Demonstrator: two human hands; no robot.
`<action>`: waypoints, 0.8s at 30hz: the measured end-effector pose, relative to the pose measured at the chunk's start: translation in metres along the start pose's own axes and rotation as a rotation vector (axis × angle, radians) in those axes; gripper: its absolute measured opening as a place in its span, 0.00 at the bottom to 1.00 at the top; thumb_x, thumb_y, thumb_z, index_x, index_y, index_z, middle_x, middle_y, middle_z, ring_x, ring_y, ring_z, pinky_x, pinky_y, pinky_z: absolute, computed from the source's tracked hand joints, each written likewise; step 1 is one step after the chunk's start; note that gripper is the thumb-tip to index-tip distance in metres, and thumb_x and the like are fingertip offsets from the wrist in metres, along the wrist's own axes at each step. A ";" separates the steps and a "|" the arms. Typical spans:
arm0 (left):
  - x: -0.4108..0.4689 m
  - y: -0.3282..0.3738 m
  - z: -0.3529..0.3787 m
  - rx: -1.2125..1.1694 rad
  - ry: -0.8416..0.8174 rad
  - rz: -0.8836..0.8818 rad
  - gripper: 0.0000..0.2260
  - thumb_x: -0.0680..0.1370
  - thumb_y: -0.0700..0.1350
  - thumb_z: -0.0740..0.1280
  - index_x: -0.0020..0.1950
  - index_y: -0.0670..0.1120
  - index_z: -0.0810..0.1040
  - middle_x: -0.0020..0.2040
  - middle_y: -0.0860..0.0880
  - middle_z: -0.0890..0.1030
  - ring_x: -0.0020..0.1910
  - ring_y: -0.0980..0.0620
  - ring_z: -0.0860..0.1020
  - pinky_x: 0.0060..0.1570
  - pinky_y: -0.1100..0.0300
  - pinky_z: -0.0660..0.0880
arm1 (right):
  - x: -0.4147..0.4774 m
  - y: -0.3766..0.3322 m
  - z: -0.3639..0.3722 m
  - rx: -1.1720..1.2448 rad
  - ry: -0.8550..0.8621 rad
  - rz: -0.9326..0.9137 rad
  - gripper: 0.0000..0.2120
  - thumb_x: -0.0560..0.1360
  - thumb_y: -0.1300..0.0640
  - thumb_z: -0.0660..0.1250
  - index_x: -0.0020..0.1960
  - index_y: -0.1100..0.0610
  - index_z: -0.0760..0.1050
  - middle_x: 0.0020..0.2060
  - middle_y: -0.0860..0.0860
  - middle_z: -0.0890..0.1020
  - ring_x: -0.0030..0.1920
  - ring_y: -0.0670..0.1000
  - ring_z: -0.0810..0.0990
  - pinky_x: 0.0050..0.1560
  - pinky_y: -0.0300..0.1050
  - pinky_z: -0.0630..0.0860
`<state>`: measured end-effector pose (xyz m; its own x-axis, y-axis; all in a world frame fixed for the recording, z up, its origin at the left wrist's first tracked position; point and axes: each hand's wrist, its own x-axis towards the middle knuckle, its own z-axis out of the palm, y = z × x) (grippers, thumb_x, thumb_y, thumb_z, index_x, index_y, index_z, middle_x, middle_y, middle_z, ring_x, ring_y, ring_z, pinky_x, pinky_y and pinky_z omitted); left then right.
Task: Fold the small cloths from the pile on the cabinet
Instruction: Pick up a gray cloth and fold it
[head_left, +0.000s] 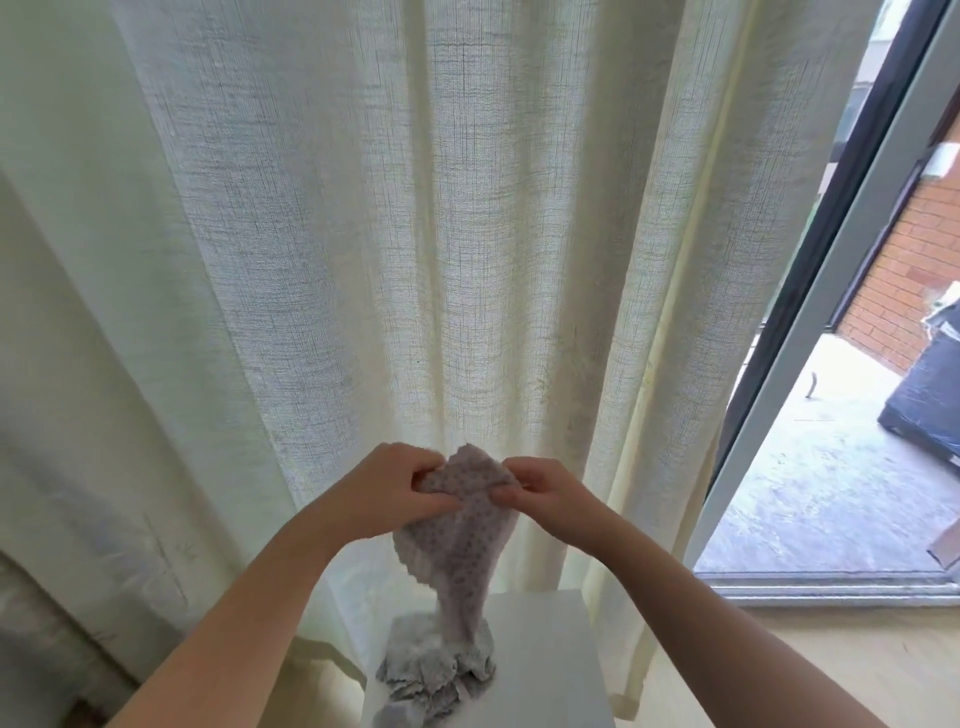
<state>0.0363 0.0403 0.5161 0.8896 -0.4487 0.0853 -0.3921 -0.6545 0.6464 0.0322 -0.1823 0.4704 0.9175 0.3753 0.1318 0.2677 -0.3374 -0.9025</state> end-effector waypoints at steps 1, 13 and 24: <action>-0.003 -0.004 0.002 -0.006 0.009 -0.011 0.09 0.73 0.47 0.74 0.36 0.51 0.76 0.33 0.55 0.74 0.32 0.60 0.71 0.37 0.66 0.67 | -0.001 0.001 -0.001 -0.003 -0.005 0.005 0.19 0.74 0.47 0.68 0.42 0.65 0.76 0.34 0.55 0.74 0.38 0.49 0.71 0.43 0.48 0.68; -0.015 0.002 -0.007 0.107 0.184 0.128 0.08 0.79 0.45 0.67 0.54 0.55 0.70 0.37 0.51 0.78 0.32 0.57 0.71 0.34 0.69 0.69 | 0.008 -0.023 -0.011 0.080 0.202 -0.047 0.07 0.78 0.58 0.67 0.51 0.52 0.84 0.45 0.53 0.85 0.50 0.54 0.84 0.56 0.59 0.79; -0.002 0.008 -0.019 0.187 0.252 0.200 0.11 0.79 0.42 0.66 0.46 0.57 0.66 0.36 0.51 0.78 0.27 0.55 0.68 0.29 0.67 0.65 | -0.004 -0.046 -0.031 -0.163 0.182 -0.196 0.16 0.76 0.59 0.70 0.54 0.41 0.69 0.39 0.52 0.85 0.40 0.49 0.84 0.43 0.42 0.81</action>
<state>0.0363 0.0477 0.5358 0.8116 -0.4300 0.3954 -0.5794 -0.6793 0.4504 0.0250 -0.1954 0.5239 0.8772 0.2915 0.3815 0.4752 -0.4136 -0.7766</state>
